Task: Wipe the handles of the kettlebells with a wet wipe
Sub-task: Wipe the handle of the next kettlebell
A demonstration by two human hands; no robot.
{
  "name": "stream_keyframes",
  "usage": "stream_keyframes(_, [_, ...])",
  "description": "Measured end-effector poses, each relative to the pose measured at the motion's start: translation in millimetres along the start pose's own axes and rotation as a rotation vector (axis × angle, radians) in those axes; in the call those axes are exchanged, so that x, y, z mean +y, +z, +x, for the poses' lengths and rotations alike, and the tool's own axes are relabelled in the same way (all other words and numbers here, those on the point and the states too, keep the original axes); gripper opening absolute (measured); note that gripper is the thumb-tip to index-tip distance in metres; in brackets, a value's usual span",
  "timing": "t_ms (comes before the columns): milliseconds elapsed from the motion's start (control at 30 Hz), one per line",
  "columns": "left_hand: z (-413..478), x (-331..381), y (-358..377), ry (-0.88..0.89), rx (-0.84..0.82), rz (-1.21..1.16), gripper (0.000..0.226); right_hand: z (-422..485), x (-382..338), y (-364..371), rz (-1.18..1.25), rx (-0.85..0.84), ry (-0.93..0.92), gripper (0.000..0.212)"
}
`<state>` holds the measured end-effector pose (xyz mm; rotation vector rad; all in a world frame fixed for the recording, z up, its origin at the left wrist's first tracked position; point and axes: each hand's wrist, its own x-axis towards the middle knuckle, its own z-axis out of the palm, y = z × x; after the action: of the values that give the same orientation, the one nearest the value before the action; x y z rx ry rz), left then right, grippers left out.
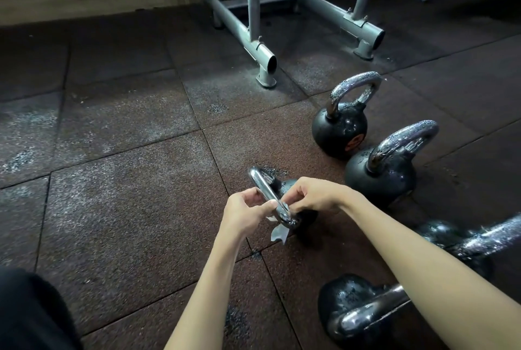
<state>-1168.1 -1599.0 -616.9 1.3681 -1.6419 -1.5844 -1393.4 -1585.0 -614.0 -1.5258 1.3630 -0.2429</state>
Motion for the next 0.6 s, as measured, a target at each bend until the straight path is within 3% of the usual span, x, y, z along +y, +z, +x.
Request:
stream_keyframes(100, [3, 0, 4, 0.0, 0.028, 0.021, 0.045, -4, 5, -2, 0.066, 0.01, -0.007, 0.024])
stream_keyframes(200, [1, 2, 10, 0.024, 0.096, -0.01, 0.098, -7, 11, -2, 0.032, 0.084, 0.002, 0.021])
stream_keyframes(233, [-2, 2, 12, 0.036, 0.109, -0.017, 0.106, -9, 14, -4, 0.028, 0.141, 0.007, 0.02])
stream_keyframes(400, [3, 6, 22, 0.16, 0.087, 0.19, 0.062, -41, 34, -17, 0.117, 0.534, 0.042, 0.018])
stream_keyframes(500, [16, 23, 24, 0.234, 0.072, 0.399, 0.057, -65, 41, -28, 0.15, 0.644, 0.088, 0.021])
stream_keyframes(600, [32, 47, 23, 0.274, 0.001, 0.701, 0.066, -84, 42, -36, 0.139, 0.735, 0.114, 0.021])
